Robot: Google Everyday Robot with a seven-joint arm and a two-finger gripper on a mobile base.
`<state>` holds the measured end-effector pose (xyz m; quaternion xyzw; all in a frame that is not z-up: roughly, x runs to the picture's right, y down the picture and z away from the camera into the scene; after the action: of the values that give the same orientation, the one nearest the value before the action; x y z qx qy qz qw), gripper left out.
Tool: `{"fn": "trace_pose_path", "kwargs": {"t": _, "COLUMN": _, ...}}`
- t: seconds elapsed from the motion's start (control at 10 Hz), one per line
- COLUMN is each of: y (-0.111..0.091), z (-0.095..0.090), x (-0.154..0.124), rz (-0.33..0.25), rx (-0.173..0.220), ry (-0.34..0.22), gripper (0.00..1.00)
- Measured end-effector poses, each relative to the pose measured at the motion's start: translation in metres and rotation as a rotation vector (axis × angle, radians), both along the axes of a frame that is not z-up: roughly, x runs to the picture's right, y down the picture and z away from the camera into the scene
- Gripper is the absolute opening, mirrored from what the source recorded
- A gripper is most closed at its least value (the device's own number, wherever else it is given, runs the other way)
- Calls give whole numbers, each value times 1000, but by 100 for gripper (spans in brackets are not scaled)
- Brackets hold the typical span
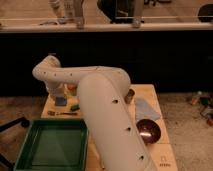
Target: Place sponge in purple bowl
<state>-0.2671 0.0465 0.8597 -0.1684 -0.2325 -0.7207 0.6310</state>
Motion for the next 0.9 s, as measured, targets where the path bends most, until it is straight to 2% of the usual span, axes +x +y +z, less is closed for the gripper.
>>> {"fn": "trace_pose_path", "kwargs": {"t": 0.5, "y": -9, "z": -17, "x": 25, "rz": 56, "rx": 47, "ry": 32, "gripper": 0}}
{"fn": "trace_pose_path", "kwargs": {"t": 0.9, "y": -14, "z": -29, "x": 58, "rz": 119, "rx": 84, "ry": 86, "gripper": 0}}
